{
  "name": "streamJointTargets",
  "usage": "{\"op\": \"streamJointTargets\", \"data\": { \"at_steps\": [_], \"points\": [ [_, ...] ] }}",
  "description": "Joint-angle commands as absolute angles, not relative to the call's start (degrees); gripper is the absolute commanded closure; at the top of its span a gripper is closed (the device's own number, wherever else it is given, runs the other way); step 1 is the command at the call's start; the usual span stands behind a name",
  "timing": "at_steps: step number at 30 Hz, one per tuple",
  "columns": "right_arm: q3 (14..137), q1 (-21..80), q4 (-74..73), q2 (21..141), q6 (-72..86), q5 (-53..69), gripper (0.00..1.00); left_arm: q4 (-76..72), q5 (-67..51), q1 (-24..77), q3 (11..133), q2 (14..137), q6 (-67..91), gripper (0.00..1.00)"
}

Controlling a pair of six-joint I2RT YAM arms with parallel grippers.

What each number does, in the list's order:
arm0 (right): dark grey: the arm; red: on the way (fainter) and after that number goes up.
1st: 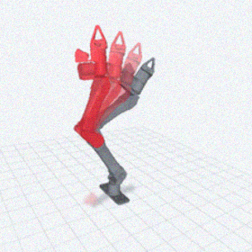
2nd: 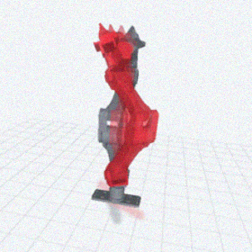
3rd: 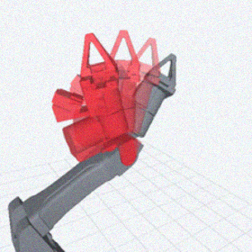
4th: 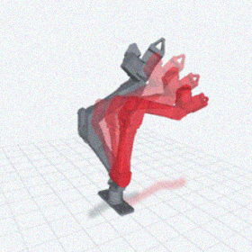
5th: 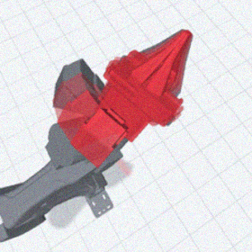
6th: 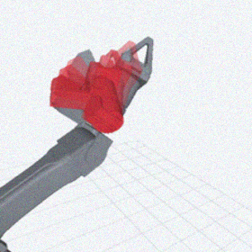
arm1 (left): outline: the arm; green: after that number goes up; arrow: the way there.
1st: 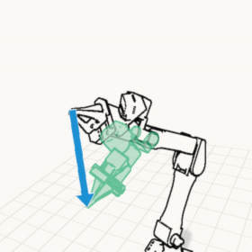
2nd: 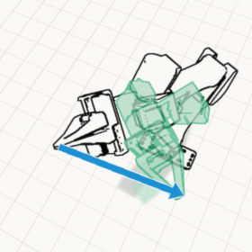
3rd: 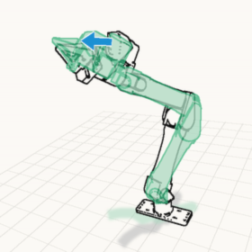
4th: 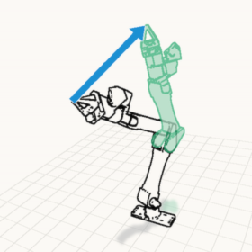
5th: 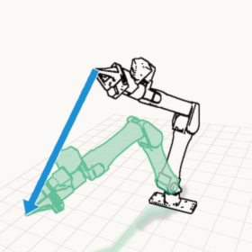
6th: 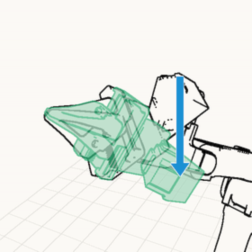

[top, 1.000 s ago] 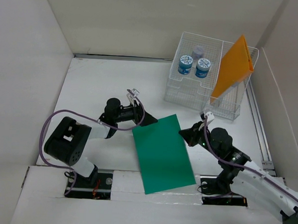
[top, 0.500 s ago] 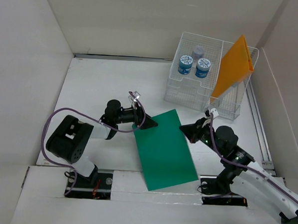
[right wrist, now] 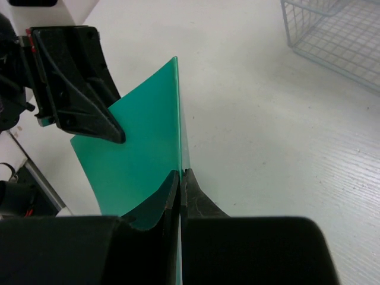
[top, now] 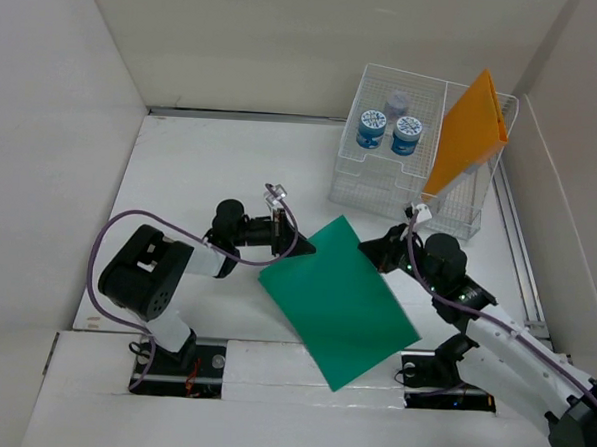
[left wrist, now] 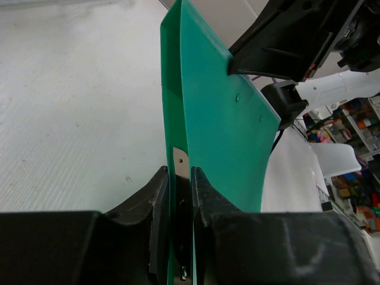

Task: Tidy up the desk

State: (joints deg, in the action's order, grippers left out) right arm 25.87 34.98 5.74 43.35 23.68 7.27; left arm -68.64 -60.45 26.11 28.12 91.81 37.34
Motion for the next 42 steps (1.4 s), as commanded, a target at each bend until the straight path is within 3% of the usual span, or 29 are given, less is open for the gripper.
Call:
{"op": "streamJointTargets", "data": {
  "at_steps": [1, 7, 8, 9, 11, 12, 14, 18, 21, 22, 29, 37, 38, 39, 42],
  "points": [
    [28.3, 32.3, 17.7, 45.0, 26.0, 12.0, 1.00, -73.5, -66.6, 27.7, 30.1, 92.4, 38.5, 1.00],
    [27.6, 31.6, 15.7, 44.6, 26.5, 13.6, 0.97, -72.6, -66.3, 27.7, 30.1, 89.7, 37.5, 1.00],
    [27.8, 31.6, 14.3, 44.5, 26.0, 14.4, 0.87, -72.7, -66.4, 27.7, 30.2, 89.5, 37.4, 1.00],
    [27.9, 31.6, 12.8, 44.4, 24.6, 14.9, 0.57, -72.9, -66.8, 27.7, 30.3, 89.0, 37.5, 1.00],
    [28.4, 31.6, 8.2, 44.6, 22.8, 16.0, 0.32, -74.3, -67.7, 27.7, 30.9, 88.9, 37.7, 1.00],
    [28.4, 31.6, 7.1, 44.9, 21.3, 18.1, 0.14, -75.0, -68.5, 27.7, 31.4, 88.9, 38.6, 1.00],
    [28.3, 31.6, 5.0, 46.0, 20.7, 20.7, 0.01, -77.9, -69.9, 27.7, 33.0, 89.6, 39.6, 1.00],
    [26.3, 31.6, 6.0, 46.5, 21.1, 22.8, 0.00, -90.8, -73.9, 27.7, 36.2, 92.5, 50.1, 1.00],
    [26.1, 31.6, 5.9, 44.8, 20.4, 23.3, 0.00, -106.2, -76.4, 27.7, 37.5, 95.3, 62.7, 1.00],
    [25.8, 31.6, 7.9, 44.2, 20.0, 26.9, 0.00, -118.5, -76.2, 27.7, 38.2, 97.0, 69.5, 1.00],
    [25.1, 32.4, 18.4, 51.5, 23.0, 48.7, 0.04, -118.6, -75.1, 27.2, 39.6, 99.4, 72.8, 1.00],
    [24.5, 35.6, 19.9, 58.1, 23.5, 47.1, 0.16, -117.1, -74.1, 27.2, 39.6, 94.8, 73.0, 1.00],
    [24.2, 36.1, 21.2, 58.3, 23.9, 48.2, 0.19, -116.3, -74.0, 27.2, 39.4, 94.5, 71.6, 1.00],
    [23.8, 36.1, 22.2, 58.5, 24.8, 48.9, 0.28, -115.3, -73.7, 27.2, 39.2, 93.8, 70.9, 1.00],
    [22.6, 36.1, 23.2, 59.5, 25.2, 49.5, 0.34, -113.1, -73.5, 27.2, 38.3, 92.8, 69.3, 1.00]
  ]
}}
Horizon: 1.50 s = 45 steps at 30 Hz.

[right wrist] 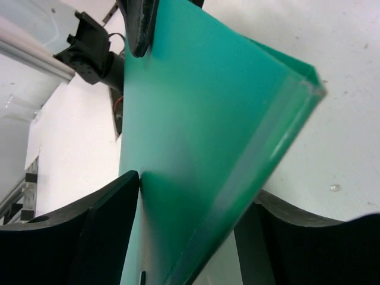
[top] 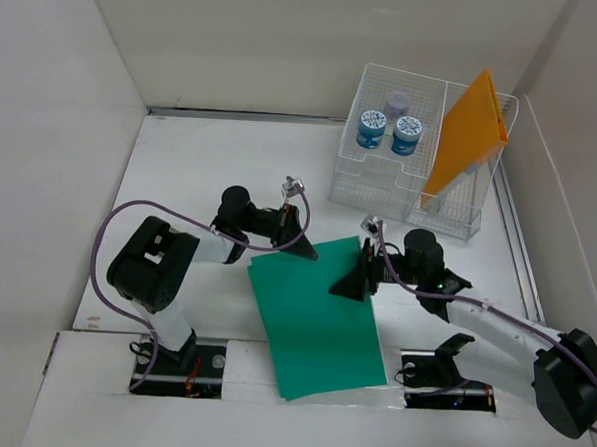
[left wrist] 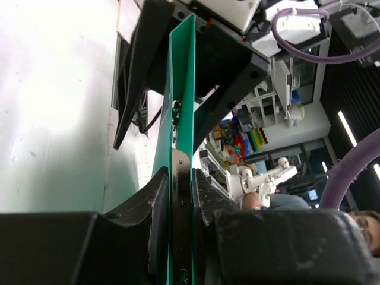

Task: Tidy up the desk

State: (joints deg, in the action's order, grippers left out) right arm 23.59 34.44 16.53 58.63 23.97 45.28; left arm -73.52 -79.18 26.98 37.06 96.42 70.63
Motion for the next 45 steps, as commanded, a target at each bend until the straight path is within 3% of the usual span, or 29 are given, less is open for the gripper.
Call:
{"op": "streamJointTargets", "data": {
  "at_steps": [1, 3, 5, 6, 8, 9, 12, 15, 16, 18, 19, 21, 26, 28, 38, 45],
  "points": [
    [22.6, 36.1, 23.2, 59.9, 25.2, 49.5, 0.34, -113.2, -73.5, 27.2, 38.5, 92.6, 69.3, 1.00],
    [22.3, 36.1, 23.8, 61.6, 26.2, 50.5, 0.39, -113.0, -73.4, 27.2, 38.6, 91.7, 69.3, 1.00],
    [21.7, 36.1, 26.2, 62.5, 27.0, 52.1, 0.52, -111.4, -73.3, 27.2, 38.9, 91.1, 68.1, 1.00],
    [21.6, 36.1, 27.1, 62.8, 28.0, 52.4, 0.68, -110.1, -73.3, 27.2, 39.1, 90.7, 67.2, 1.00],
    [21.8, 36.1, 29.0, 63.7, 28.7, 53.3, 0.84, -106.5, -73.0, 27.2, 38.9, 90.3, 64.6, 1.00],
    [22.0, 36.1, 29.2, 63.7, 29.1, 53.2, 0.99, -105.5, -72.3, 27.7, 38.8, 89.5, 63.9, 1.00],
    [23.5, 36.1, 28.9, 62.5, 29.3, 52.9, 1.00, -100.2, -69.5, 27.7, 37.9, 86.9, 60.3, 1.00],
    [27.4, 36.1, 23.3, 58.3, 27.1, 49.8, 1.00, -87.8, -63.0, 26.6, 37.2, 81.2, 53.6, 0.61],
    [28.9, 36.1, 18.1, 56.9, 25.9, 48.4, 1.00, -77.6, -60.4, 25.8, 37.1, 78.7, 51.1, 0.40],
    [33.7, 36.1, 13.1, 52.2, 23.1, 43.7, 1.00, -64.5, -48.8, 25.3, 38.7, 70.4, 42.7, 0.20],
    [35.3, 36.1, 9.0, 50.5, 22.4, 41.6, 1.00, -53.1, -44.3, 25.3, 39.4, 67.3, 40.1, 0.15],
    [38.4, 36.7, 5.6, 46.2, 21.4, 35.2, 1.00, -46.9, -31.3, 25.3, 40.7, 58.2, 37.5, 0.01],
    [50.8, 36.7, -1.4, 39.9, 20.2, 19.3, 1.00, -23.9, -9.4, 25.3, 48.2, 43.9, 37.5, 0.01],
    [53.0, 36.7, -2.4, 39.8, 18.7, 16.7, 1.00, -22.0, -8.6, 25.3, 48.2, 41.7, 37.7, 0.01],
    [80.1, 36.7, -4.0, 49.6, 3.7, -28.8, 1.00, -11.5, -11.6, 25.3, 43.4, 33.6, 35.0, 0.01],
    [84.4, 29.5, 5.8, 56.1, -7.5, -38.5, 1.00, -3.7, -16.2, 25.3, 45.6, 31.5, 30.7, 0.02]
  ]
}}
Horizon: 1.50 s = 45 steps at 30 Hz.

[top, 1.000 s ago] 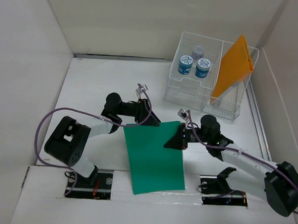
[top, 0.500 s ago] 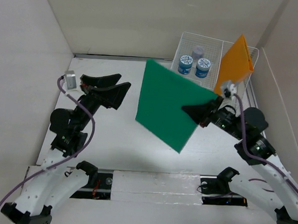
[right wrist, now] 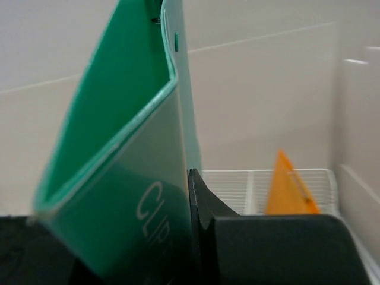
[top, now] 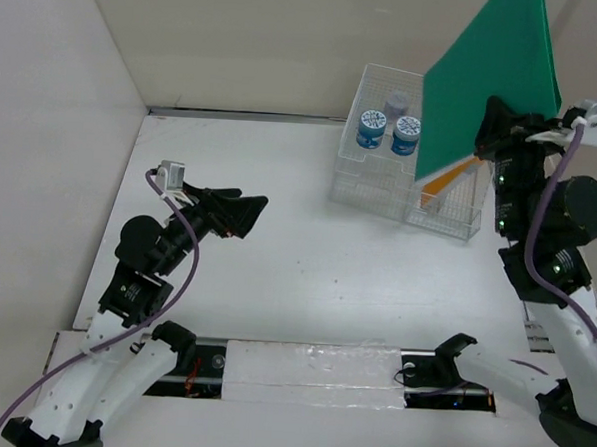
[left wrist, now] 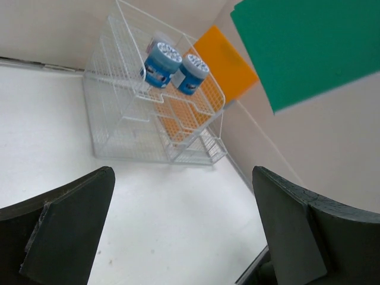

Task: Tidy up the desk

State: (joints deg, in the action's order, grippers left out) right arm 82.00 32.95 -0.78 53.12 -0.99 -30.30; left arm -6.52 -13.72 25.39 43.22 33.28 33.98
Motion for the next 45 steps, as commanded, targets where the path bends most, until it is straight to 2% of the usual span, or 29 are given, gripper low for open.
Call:
{"op": "streamJointTargets", "data": {
  "at_steps": [1, 7, 9, 14, 22, 36, 45],
  "points": [
    [85.2, 27.7, 6.1, 57.2, -7.5, -38.1, 1.00, -1.0, -16.1, 25.3, 46.1, 31.2, 28.9, 0.02],
    [82.6, 13.1, 11.7, 60.2, -5.9, -30.1, 1.00, 10.4, -8.9, 25.3, 48.4, 26.8, 21.0, 0.01],
    [82.7, 10.0, 12.4, 61.4, -4.4, -25.8, 1.00, 10.5, -6.1, 25.3, 46.2, 24.9, 20.5, 0.01],
    [81.8, 4.7, 15.1, 65.9, -4.4, -16.8, 1.00, 7.6, -7.6, 25.3, 43.6, 23.3, 19.3, 0.01],
    [73.9, 2.9, 22.8, 68.4, -3.8, -10.8, 1.00, 9.2, -6.1, 25.3, 43.1, 23.7, 18.6, 0.01],
    [57.6, 1.7, 46.4, 75.1, 2.1, -12.4, 1.00, 9.7, -5.4, 25.3, 42.7, 25.4, 18.5, 0.02],
    [53.1, 5.3, 56.1, 79.9, 0.7, -16.8, 1.00, 9.6, -5.8, 25.3, 42.9, 27.2, 18.2, 0.02]
  ]
}}
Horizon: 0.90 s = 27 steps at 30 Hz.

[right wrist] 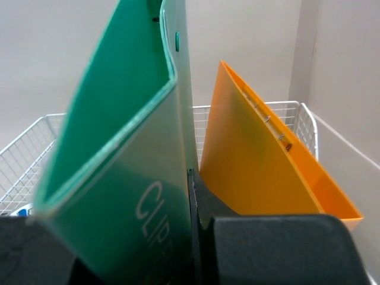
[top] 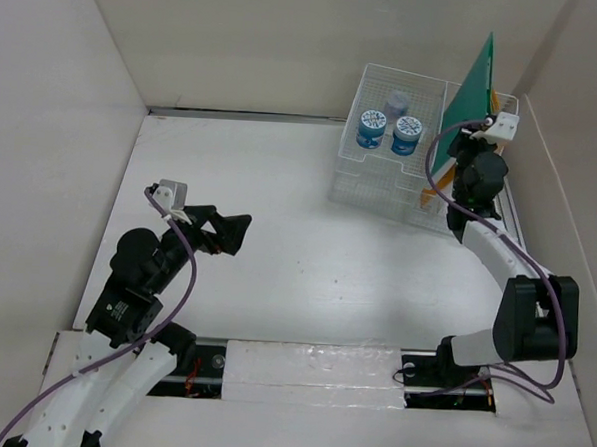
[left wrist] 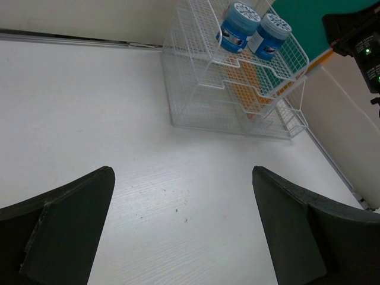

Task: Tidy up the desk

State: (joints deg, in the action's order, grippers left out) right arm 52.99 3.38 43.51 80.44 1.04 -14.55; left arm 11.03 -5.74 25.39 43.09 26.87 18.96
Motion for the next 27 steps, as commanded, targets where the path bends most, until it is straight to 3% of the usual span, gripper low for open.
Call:
{"op": "streamJointTargets", "data": {
  "at_steps": [1, 20, 27],
  "points": [
    [53.1, 5.3, 56.4, 80.9, 0.7, -17.5, 1.00, 9.6, -5.9, 25.3, 43.0, 27.2, 18.1, 0.02],
    [43.9, 6.5, 60.9, 85.0, 3.8, -20.7, 1.00, 9.8, -5.5, 25.3, 43.1, 28.8, 17.9, 0.02],
    [48.1, 6.0, 47.0, 86.0, 7.8, -18.2, 1.00, 10.4, -5.5, 25.3, 43.2, 29.7, 17.9, 0.02]
  ]
}}
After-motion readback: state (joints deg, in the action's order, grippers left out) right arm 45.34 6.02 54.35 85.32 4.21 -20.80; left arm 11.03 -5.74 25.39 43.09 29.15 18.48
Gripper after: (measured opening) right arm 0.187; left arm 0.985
